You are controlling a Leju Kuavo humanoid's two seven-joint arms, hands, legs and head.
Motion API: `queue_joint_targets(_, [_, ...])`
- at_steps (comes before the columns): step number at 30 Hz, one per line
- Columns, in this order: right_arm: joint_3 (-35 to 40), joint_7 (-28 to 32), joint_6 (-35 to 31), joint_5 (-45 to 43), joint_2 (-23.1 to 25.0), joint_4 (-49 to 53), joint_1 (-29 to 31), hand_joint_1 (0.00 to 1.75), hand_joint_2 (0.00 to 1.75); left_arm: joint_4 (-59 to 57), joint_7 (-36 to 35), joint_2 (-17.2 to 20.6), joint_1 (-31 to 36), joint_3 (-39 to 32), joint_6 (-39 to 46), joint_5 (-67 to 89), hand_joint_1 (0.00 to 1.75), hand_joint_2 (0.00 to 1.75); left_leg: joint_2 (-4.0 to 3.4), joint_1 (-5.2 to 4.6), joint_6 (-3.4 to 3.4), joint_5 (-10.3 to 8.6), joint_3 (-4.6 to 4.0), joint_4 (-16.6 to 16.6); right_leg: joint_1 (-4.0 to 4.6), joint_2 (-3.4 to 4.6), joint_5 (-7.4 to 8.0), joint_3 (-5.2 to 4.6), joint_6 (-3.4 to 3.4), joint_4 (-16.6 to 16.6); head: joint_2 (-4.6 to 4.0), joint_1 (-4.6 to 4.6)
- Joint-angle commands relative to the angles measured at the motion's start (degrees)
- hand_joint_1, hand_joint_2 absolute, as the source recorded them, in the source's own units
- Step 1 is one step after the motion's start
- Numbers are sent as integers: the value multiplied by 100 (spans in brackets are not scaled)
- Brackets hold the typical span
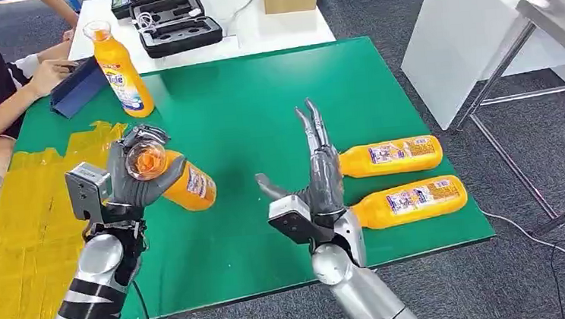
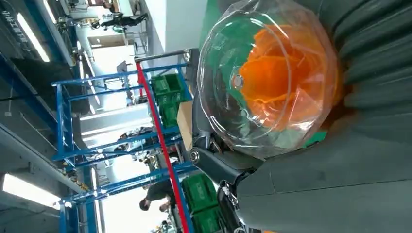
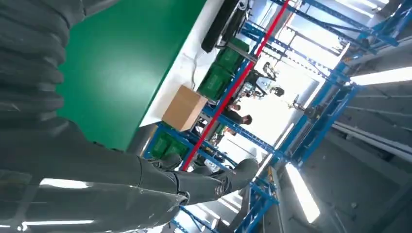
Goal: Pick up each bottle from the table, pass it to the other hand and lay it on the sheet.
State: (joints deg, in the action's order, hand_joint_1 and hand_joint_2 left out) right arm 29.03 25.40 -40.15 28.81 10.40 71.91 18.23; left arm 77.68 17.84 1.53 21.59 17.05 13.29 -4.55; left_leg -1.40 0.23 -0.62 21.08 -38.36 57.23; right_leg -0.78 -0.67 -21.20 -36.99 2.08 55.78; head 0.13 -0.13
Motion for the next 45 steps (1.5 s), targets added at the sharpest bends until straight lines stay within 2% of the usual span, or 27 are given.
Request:
queue_joint_targets(1, [-80,32,15,-248,-104,449,-34,0,175,-260,108,-21,272,-306,716,804,175,175,15,6,4,12,23,4,4,-3,-13,25,-8,3,0,2])
queue_joint_targets(2, [-50,16,15,-303,-133,608,-70,0,175,-261,137,-11,287,-379,897,1017,175,175,21,8,6,27,45,13,5,-2,-28,47,-12,11,0,0])
queue_joint_targets(3, [-1,-53,15,-365,-191,809,-106,0,175,-259,125,-7,299,-466,1097,1309,175,175,15,4,4,13,20,6,3,-3,-14,21,-7,6,0,0])
queue_joint_targets(4, [-29,-59,17,-423,-193,950,-136,0,175,-265,155,24,331,-504,1324,1648,175,175,21,7,6,26,41,12,4,-3,-28,42,-11,13,0,0])
queue_joint_targets(6, [-131,-53,15,-609,-176,1276,-261,0,175,-326,138,68,359,-570,1890,2511,175,175,15,3,3,8,14,2,2,-5,-10,16,-6,3,0,0])
queue_joint_targets(7, [-142,-61,15,-763,-218,1491,-319,0,175,-343,49,78,376,-620,2264,3178,175,175,19,6,5,18,29,7,4,-5,-21,31,-9,8,0,0])
queue_joint_targets(10, [-301,-58,15,-872,-286,1950,-477,0,175,-449,-198,138,438,-738,2671,4439,175,175,19,3,3,9,18,2,2,-9,-13,20,-6,3,0,2])
queue_joint_targets(11, [-441,24,15,-774,-247,2078,-547,0,175,-382,-291,-10,410,-1058,2671,5422,175,175,15,2,2,8,16,1,1,-7,-11,17,-5,2,0,-2])
queue_joint_targets(12, [-482,43,15,-747,-236,2131,-573,0,175,-397,-305,-59,411,-1144,2671,5796,175,175,25,6,4,22,39,9,3,-9,-26,42,-10,9,0,2])
queue_joint_targets(15, [-749,178,15,-447,-151,2363,-717,0,175,-366,-598,-252,413,-1606,2671,8252,175,175,26,6,3,18,32,9,3,-12,-23,35,-9,8,0,0])
queue_joint_targets(16, [-806,202,15,-409,-134,2392,-739,0,175,-400,-825,-168,417,-1588,2671,8844,175,175,25,4,2,9,16,4,2,-14,-15,20,-7,4,0,4])
queue_joint_targets(21, [-806,202,15,-409,-134,2392,-739,0,175,-400,-825,-168,417,-1588,2671,8844,175,175,21,5,5,18,33,6,3,-5,-20,34,-10,6,0,0])
queue_joint_targets(23, [-806,202,15,-409,-134,2392,-739,0,175,-400,-825,-168,417,-1588,2671,8844,175,175,11,3,3,5,12,-1,3,-4,-5,10,-6,-1,0,-2])
queue_joint_targets(26, [-806,202,15,-409,-134,2392,-739,0,175,-400,-825,-168,417,-1588,2671,8844,175,175,27,7,6,20,41,7,6,-11,-25,42,-12,7,0,0])
queue_joint_targets(28, [-849,238,15,-403,-119,2382,-754,0,175,-463,-900,-130,419,-1524,2671,8923,175,175,13,3,3,9,22,1,3,-4,-11,21,-7,0,0,0])
queue_joint_targets(29, [-967,281,15,-337,-73,2419,-795,0,175,-780,-1634,354,569,-958,2671,9455,175,175,18,6,4,17,35,4,5,-5,-18,35,-9,2,0,0])
queue_joint_targets(30, [-1041,267,15,-286,-70,2464,-817,0,175,-1118,-2541,850,793,21,2671,9455,175,175,16,4,3,12,29,1,3,-5,-14,28,-8,1,0,0])
queue_joint_targets(31, [-1084,299,15,-266,-67,2496,-856,0,175,-1364,-2693,941,894,248,2671,9455,175,175,22,6,6,19,42,5,4,-7,-23,41,-11,6,0,0])
queue_joint_targets(32, [-1111,274,15,-222,-135,2547,-878,0,175,-2222,-4002,1540,1559,1960,2671,9455,175,175,30,3,5,4,21,-1,2,-20,-13,23,-8,3,0,0])
queue_joint_targets(34, [-1204,215,15,-106,-191,2619,-983,0,175,-3536,-3704,1165,1814,2104,2671,9455,175,175,57,6,5,-4,14,-1,4,-49,-15,23,-9,4,0,0])
queue_joint_targets(35, [-1192,202,15,-102,-228,2625,-981,0,175,-3921,-3697,1088,1914,2253,2666,9455,175,175,69,8,8,3,38,-2,6,-55,-25,43,-14,4,0,-4])
queue_joint_targets(37, [-1230,76,15,18,-317,2674,-1011,0,175,-5039,-3294,659,2070,2105,2478,9455,175,175,55,2,6,-1,52,-14,0,-42,-19,51,-11,-8,0,-4])
queue_joint_targets(38, [-1202,-3,15,62,-384,2685,-1031,0,175,-5313,-3158,543,2040,1958,2393,9433,175,175,48,3,8,9,73,-14,1,-29,-23,73,-14,-10,0,0])
queue_joint_targets(40, [-1218,-128,15,143,-464,2727,-1106,0,175,-5610,-2726,347,1858,1538,2030,8999,175,175,16,0,0,3,47,-10,-1,-6,-8,49,-4,-12,0,0])
queue_joint_targets(41, [-1137,-449,117,321,-611,2709,-1132,0,175,-5807,-2531,202,1738,1056,1209,8454,175,175,16,-1,0,11,61,-9,-3,-2,-15,63,-5,-10,0,-2])
queue_joint_targets(44, [-1100,-588,204,419,-729,2636,-1161,0,175,-5960,-2491,171,1524,752,943,8164,175,175,-4,2,3,28,74,-4,-1,15,-17,72,-6,-12,0,-2])
queue_joint_targets(45, [-1078,-634,259,456,-743,2598,-1147,0,175,-5958,-2441,178,1488,661,893,8080,175,175,-19,-5,2,18,52,-6,-6,23,-7,46,-5,-9,0,-2])
